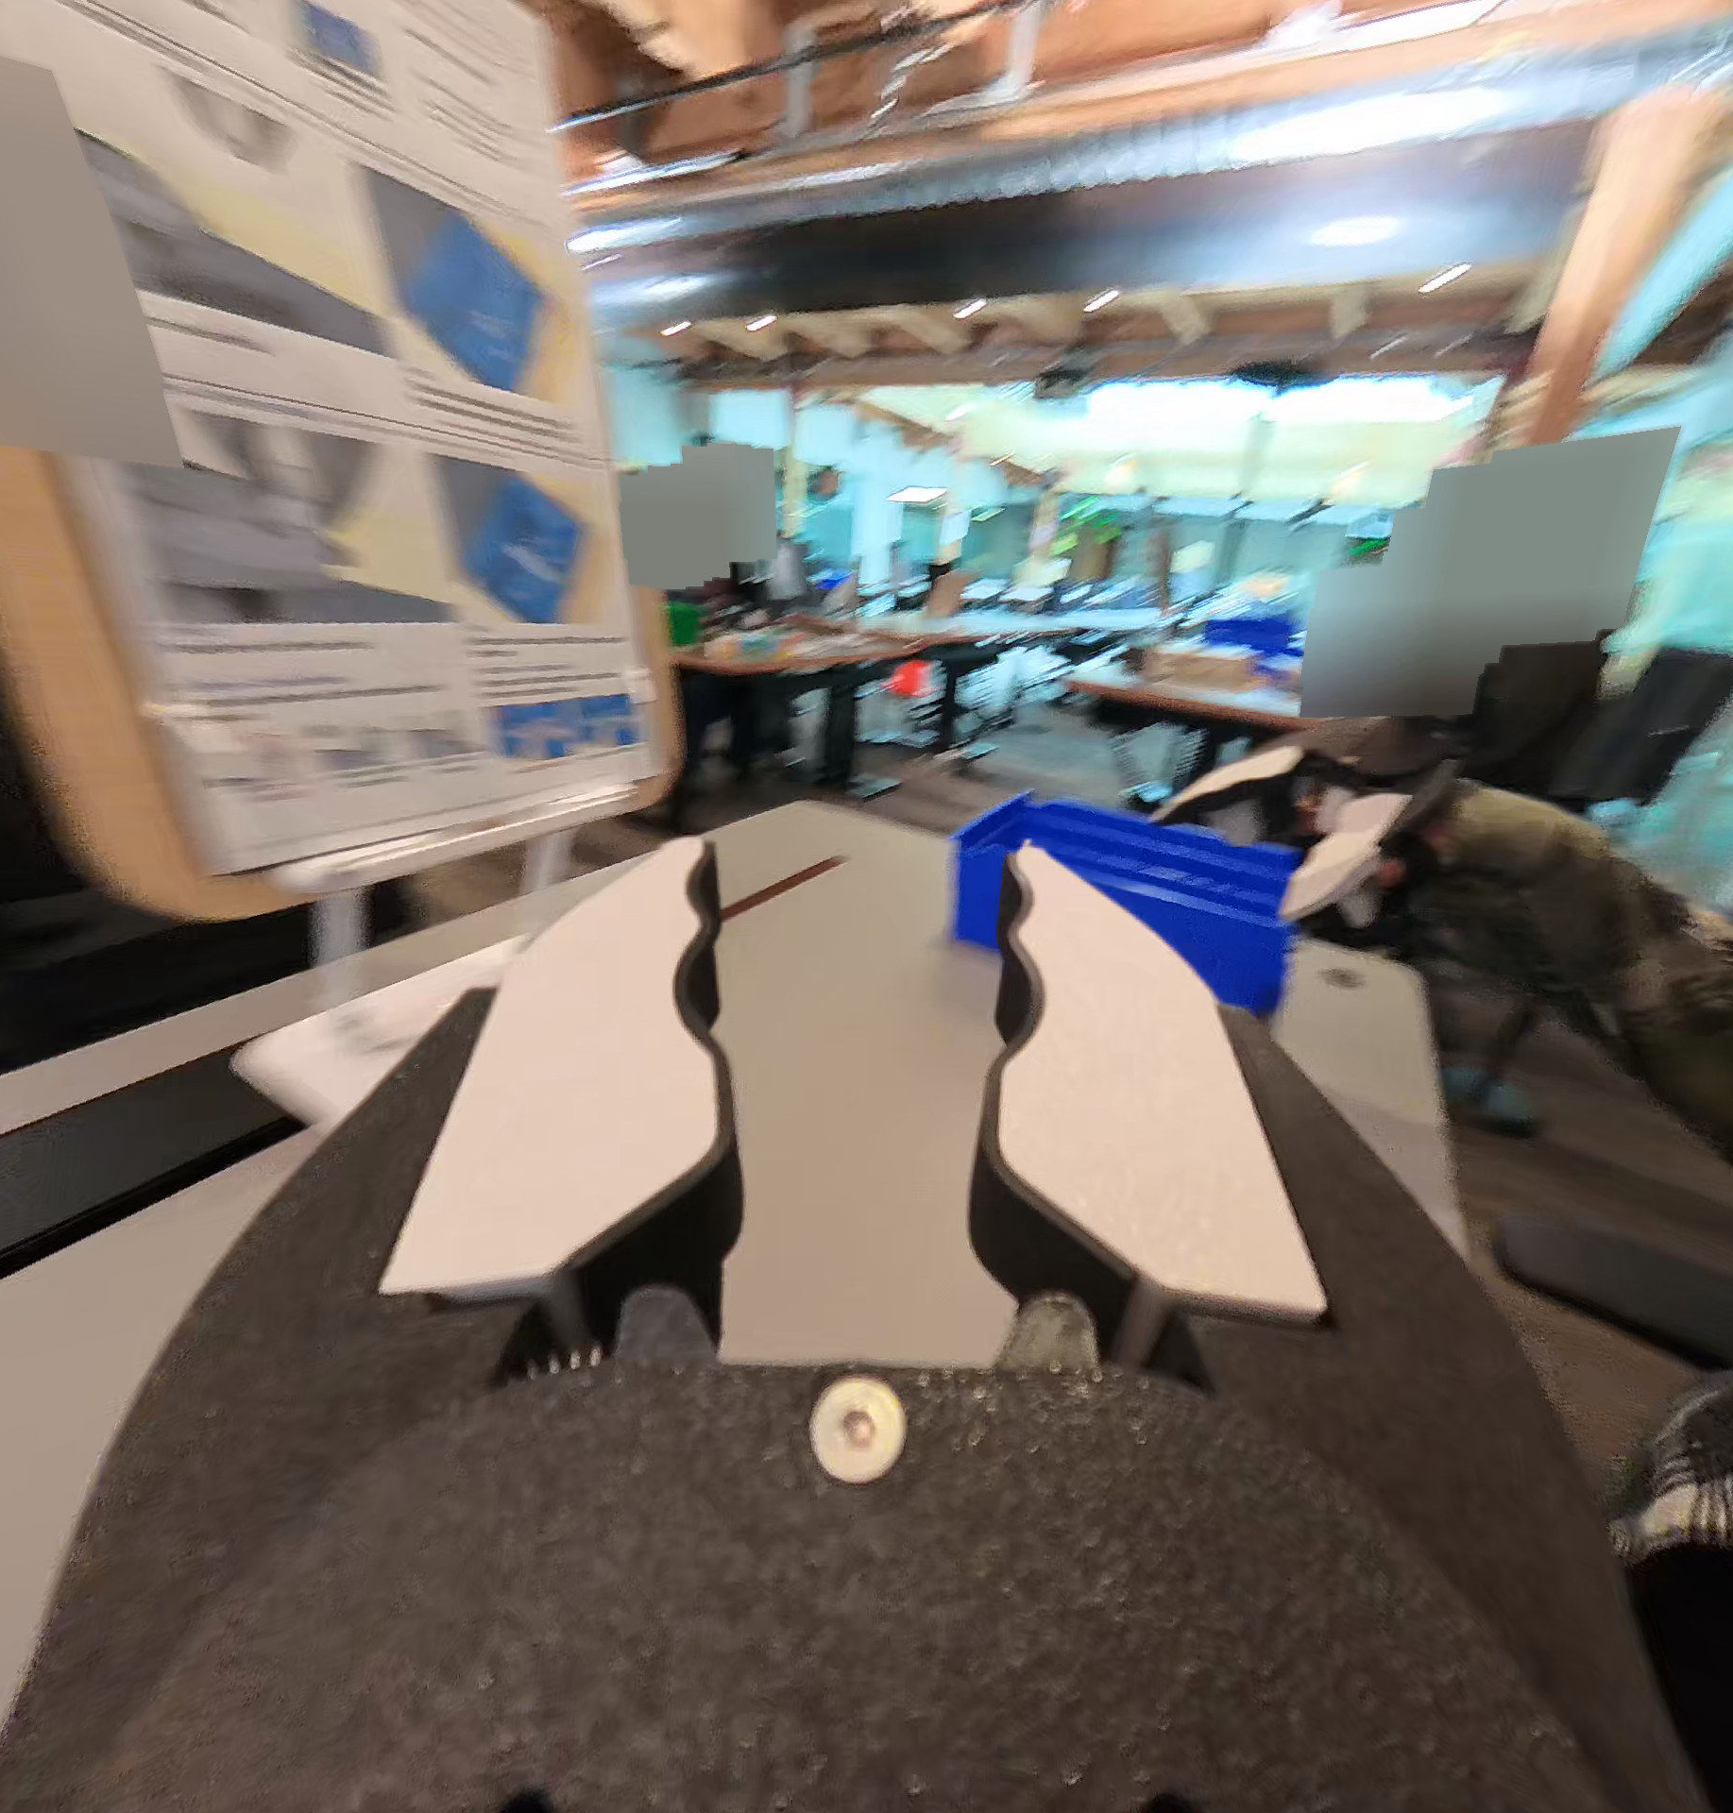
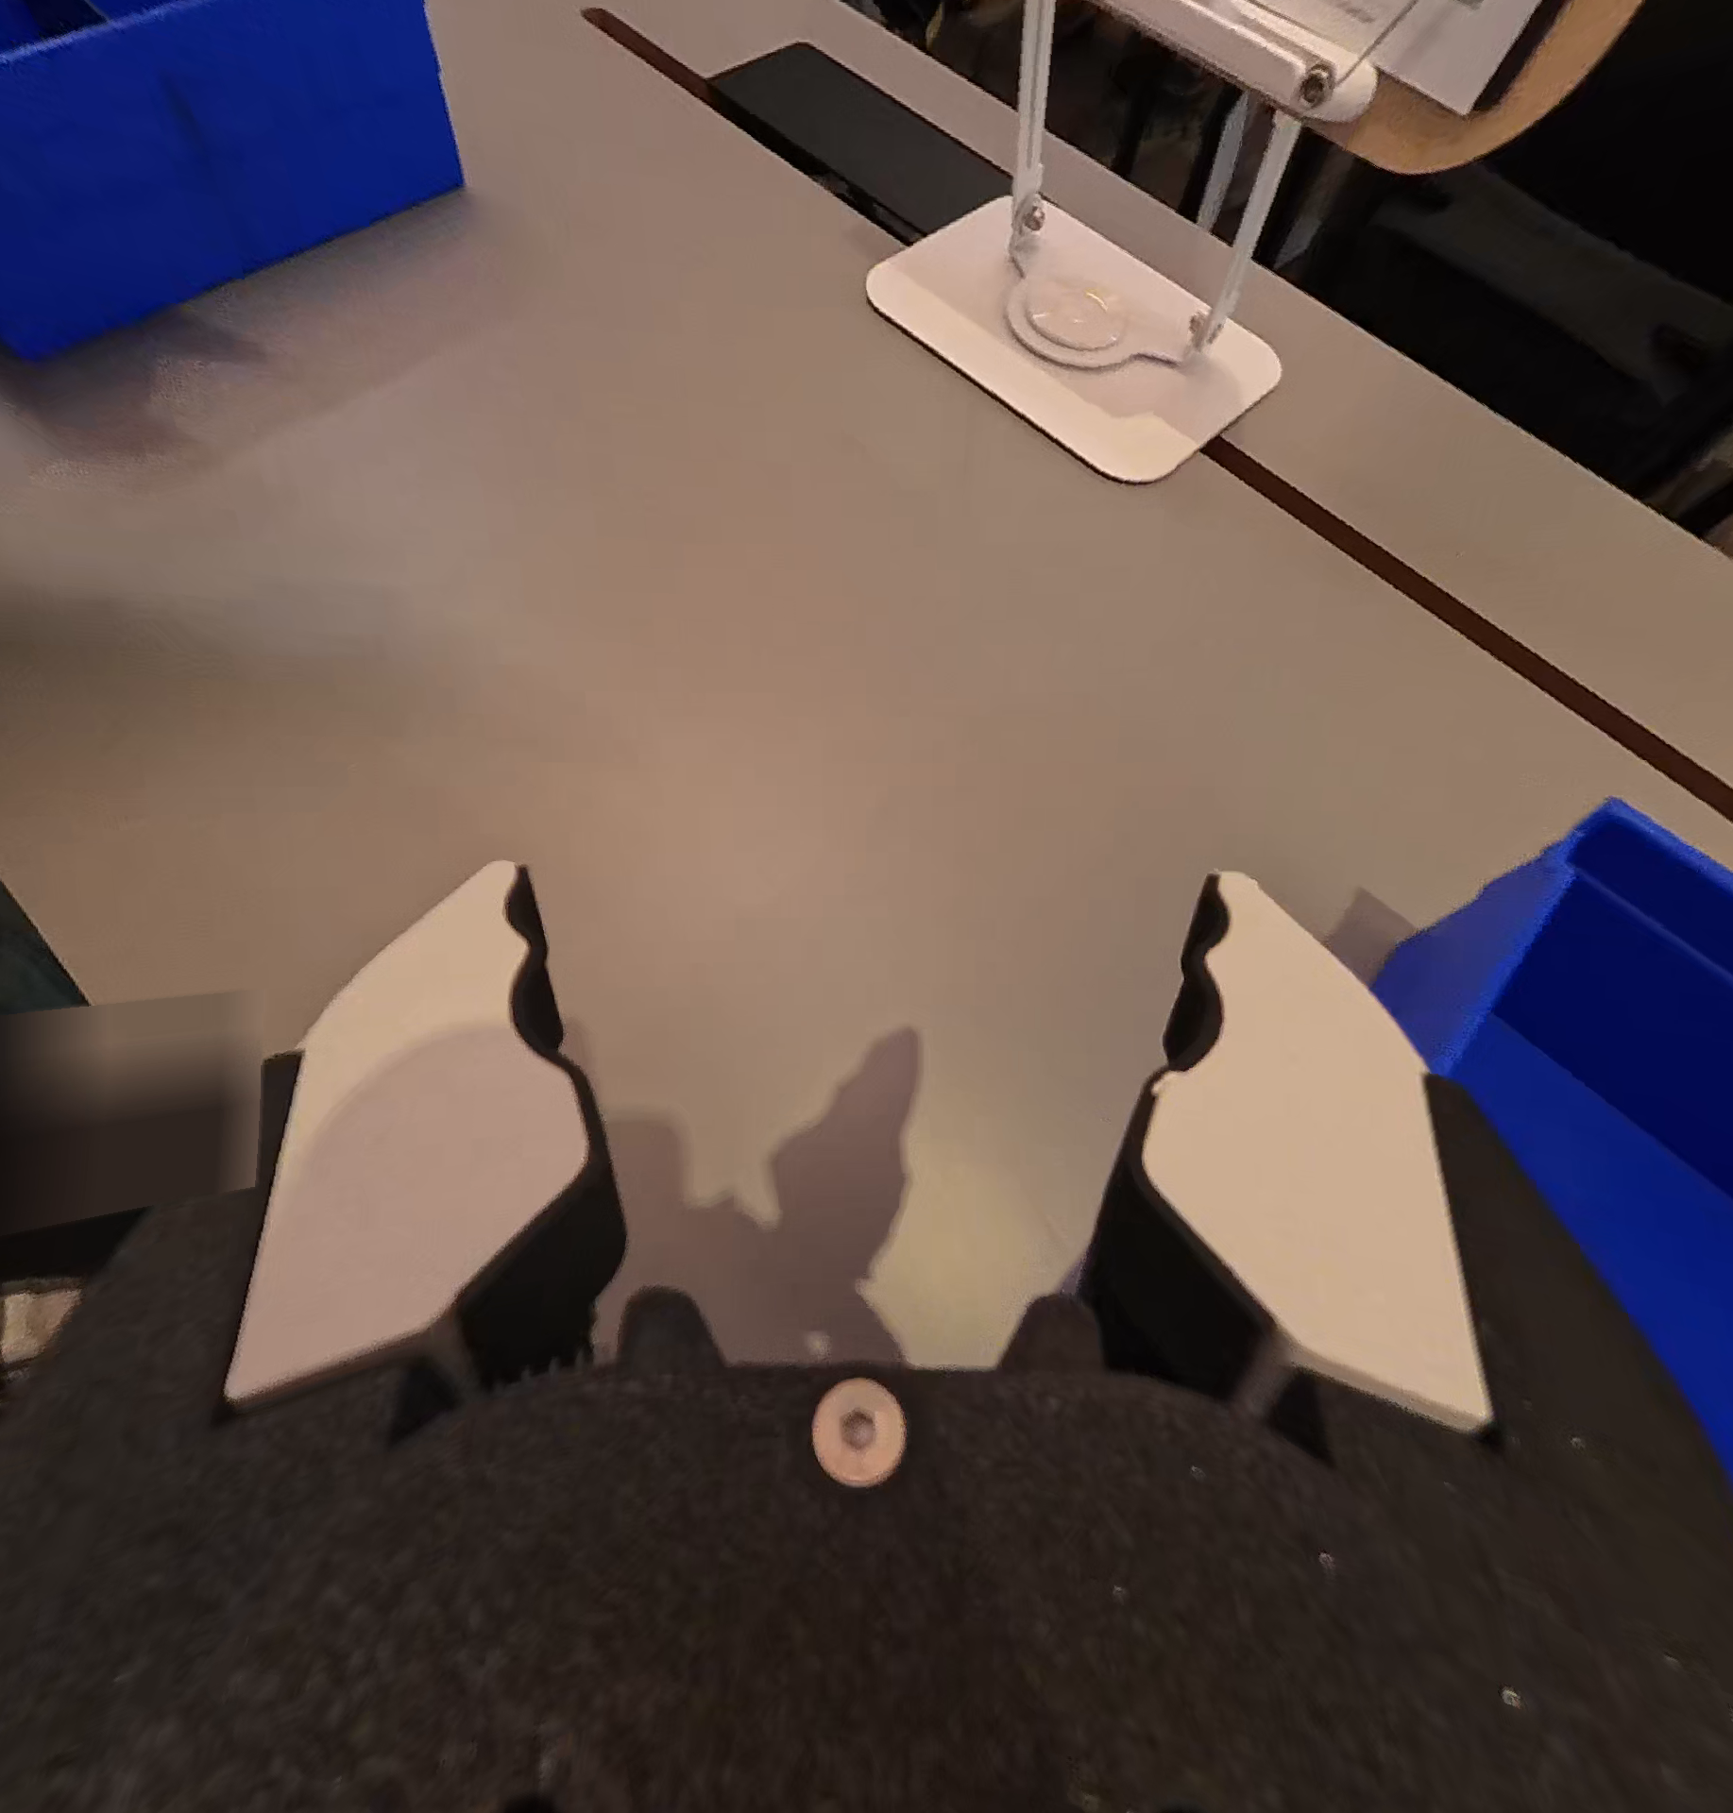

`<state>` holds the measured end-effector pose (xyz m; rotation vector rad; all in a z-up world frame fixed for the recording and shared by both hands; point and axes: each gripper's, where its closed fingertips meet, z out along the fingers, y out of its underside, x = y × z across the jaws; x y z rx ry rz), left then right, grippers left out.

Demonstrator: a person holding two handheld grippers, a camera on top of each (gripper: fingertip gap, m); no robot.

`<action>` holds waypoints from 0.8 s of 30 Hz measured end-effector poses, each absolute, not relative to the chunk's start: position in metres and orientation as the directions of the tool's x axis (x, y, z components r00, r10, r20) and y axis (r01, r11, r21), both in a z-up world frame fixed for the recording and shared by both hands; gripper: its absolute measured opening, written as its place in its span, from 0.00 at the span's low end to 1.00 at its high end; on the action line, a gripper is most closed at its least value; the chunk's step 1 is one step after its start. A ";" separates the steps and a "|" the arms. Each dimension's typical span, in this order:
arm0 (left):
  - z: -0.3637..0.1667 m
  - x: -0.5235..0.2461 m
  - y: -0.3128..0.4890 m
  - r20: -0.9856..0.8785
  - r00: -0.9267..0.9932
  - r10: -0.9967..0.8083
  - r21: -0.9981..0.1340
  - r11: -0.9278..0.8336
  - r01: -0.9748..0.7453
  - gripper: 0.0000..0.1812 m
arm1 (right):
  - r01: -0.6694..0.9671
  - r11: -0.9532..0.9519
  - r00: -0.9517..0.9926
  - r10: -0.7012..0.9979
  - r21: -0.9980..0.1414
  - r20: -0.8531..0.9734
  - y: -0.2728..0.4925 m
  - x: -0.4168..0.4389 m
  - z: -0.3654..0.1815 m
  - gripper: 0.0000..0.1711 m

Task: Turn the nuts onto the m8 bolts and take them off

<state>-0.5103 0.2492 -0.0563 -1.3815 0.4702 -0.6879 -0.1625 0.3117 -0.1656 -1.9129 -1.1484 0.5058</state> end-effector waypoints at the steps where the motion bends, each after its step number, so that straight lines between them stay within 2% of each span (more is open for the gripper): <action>1: -0.052 -0.526 0.243 0.078 0.749 -0.659 -0.990 0.038 0.137 0.29 | 0.522 -0.238 0.497 0.865 -0.819 0.065 0.311 -0.166 -0.167 0.70; 8: -0.059 -0.656 0.222 -0.031 0.917 -0.397 -0.988 -0.128 -0.089 0.24 | 0.499 -0.222 0.464 0.885 -0.837 0.042 0.311 -0.190 -0.176 0.68; 13: -0.087 -0.726 0.232 -0.117 0.924 -0.364 -0.924 -0.302 -0.236 0.17 | 0.488 -0.221 0.442 0.897 -0.844 0.021 0.311 -0.205 -0.182 0.66; 16: -0.111 -0.751 0.242 -0.195 0.883 -0.427 -0.834 -0.402 -0.379 0.13 | 0.490 -0.223 0.437 0.899 -0.842 0.016 0.310 -0.212 -0.185 0.65; 19: -0.142 -0.770 0.254 -0.283 0.801 -0.528 -0.689 -0.470 -0.553 0.10 | 0.502 -0.228 0.433 0.901 -0.834 0.014 0.310 -0.220 -0.188 0.64; 24: -0.196 -0.785 0.267 -0.263 0.653 -0.710 -0.454 -0.506 -0.733 0.08 | 0.517 -0.246 0.440 0.898 -0.820 0.008 0.315 -0.234 -0.194 0.64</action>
